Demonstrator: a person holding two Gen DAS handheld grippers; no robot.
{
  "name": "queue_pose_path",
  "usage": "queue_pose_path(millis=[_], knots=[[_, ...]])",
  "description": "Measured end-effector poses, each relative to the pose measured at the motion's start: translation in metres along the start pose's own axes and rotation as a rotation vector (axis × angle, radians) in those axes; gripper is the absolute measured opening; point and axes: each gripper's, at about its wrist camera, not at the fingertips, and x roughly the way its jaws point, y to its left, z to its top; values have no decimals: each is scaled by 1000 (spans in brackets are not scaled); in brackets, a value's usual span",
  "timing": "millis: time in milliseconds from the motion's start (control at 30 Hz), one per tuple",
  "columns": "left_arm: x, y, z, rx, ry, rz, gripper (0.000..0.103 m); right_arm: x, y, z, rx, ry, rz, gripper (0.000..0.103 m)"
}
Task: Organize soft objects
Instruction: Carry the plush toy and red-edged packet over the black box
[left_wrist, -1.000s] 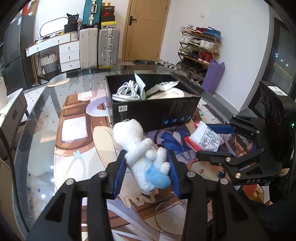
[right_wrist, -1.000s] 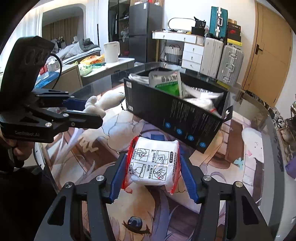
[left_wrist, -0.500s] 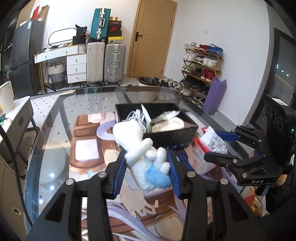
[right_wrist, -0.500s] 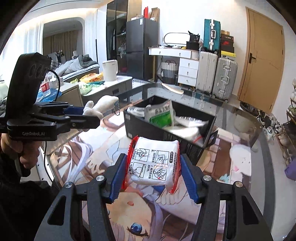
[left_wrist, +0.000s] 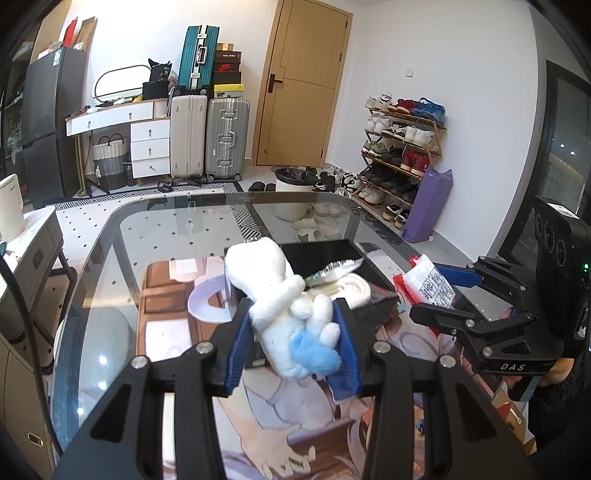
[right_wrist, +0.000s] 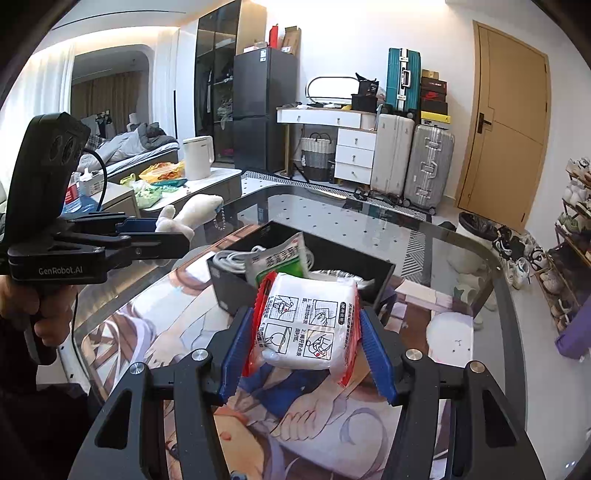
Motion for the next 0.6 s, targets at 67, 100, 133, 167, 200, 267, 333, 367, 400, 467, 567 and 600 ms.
queue_pose_path(millis=[67, 100, 133, 167, 200, 267, 333, 367, 400, 467, 567, 600], knots=[[6, 2, 6, 2, 0, 1, 42, 3, -3, 4, -2, -1, -3, 58], [9, 3, 10, 5, 2, 4, 42, 6, -5, 6, -3, -1, -2, 58], [12, 4, 12, 7, 4, 6, 42, 7, -5, 7, -5, -1, -6, 58], [16, 6, 15, 12, 5, 9, 42, 9, -6, 8, -5, -1, -8, 58], [19, 7, 16, 13, 7, 11, 42, 12, -7, 10, -5, -1, -8, 58], [26, 10, 20, 14, 13, 15, 42, 15, -9, 12, -5, 1, -9, 58], [31, 12, 23, 15, 16, 17, 42, 21, -9, 13, -9, 7, -12, 58], [35, 12, 25, 14, 21, 19, 42, 23, -11, 14, -9, 11, -13, 58], [37, 11, 25, 14, 23, 19, 42, 27, -11, 15, -10, 16, -14, 58], [43, 11, 28, 15, 26, 9, 42, 30, -13, 16, -13, 21, -16, 58], [50, 6, 32, 24, 28, -2, 42, 37, -17, 17, -11, 29, -16, 58], [54, 3, 34, 31, 31, -6, 42, 40, -19, 17, -14, 33, -16, 58]])
